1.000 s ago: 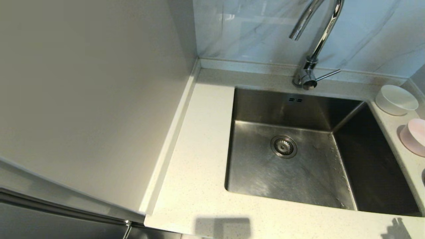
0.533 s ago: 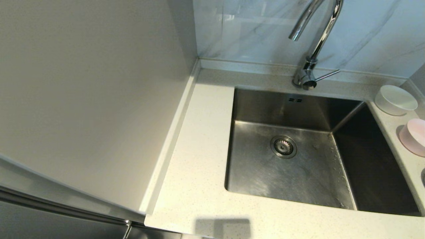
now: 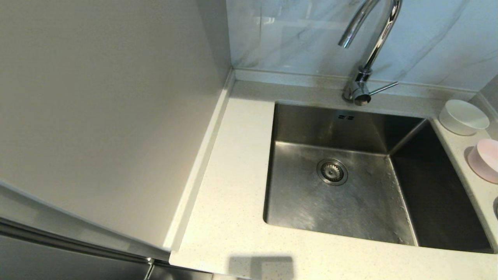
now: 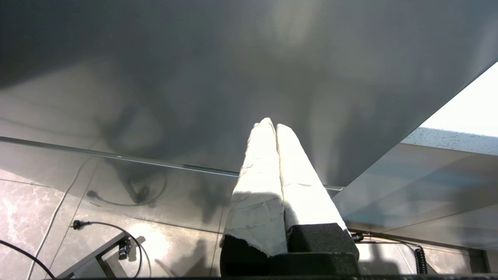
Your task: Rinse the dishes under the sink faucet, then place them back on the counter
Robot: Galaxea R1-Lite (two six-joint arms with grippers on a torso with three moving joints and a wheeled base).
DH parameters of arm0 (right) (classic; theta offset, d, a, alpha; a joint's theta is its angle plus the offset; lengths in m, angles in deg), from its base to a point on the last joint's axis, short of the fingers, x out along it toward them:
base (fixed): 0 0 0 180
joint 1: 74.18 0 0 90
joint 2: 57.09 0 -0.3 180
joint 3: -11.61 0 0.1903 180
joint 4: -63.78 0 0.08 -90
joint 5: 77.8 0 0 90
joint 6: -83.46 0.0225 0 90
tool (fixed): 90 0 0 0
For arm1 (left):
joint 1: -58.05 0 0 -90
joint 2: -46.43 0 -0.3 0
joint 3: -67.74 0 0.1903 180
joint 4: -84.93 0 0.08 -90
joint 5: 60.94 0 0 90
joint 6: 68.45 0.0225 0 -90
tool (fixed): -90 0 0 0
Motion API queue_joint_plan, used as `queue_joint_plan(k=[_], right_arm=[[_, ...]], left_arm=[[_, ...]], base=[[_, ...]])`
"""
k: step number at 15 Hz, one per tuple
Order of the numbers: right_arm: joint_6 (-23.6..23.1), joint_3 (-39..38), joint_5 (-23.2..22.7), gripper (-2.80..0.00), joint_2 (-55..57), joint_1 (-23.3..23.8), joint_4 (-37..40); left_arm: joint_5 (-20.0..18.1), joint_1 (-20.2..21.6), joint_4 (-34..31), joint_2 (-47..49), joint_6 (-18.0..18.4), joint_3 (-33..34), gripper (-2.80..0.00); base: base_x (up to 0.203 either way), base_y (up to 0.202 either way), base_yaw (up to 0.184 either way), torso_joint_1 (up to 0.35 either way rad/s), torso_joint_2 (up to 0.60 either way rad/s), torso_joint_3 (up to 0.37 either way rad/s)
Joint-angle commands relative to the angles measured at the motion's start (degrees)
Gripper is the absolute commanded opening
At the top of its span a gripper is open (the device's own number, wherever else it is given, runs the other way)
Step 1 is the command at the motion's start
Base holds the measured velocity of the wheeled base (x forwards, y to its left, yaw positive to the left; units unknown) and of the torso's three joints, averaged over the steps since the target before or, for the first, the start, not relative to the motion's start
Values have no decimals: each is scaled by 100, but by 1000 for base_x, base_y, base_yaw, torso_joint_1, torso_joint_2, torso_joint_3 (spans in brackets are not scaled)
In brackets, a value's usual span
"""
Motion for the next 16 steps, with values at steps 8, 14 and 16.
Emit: queue_joint_plan(k=[8, 14, 16], right_arm=[[-2, -2, 0, -280, -21, 3, 7], [-2, -2, -14, -280, -21, 1, 7], [7, -2, -9, -280, -21, 3, -1]], left_arm=[[-4, 1, 3, -18, -3, 0, -280], [2, 1, 3, -18, -7, 0, -280], [2, 1, 3, -18, 2, 0, -280]], base=[[0, 0, 0, 0, 0, 0], [0, 0, 0, 0, 0, 0], [0, 0, 0, 0, 0, 0]])
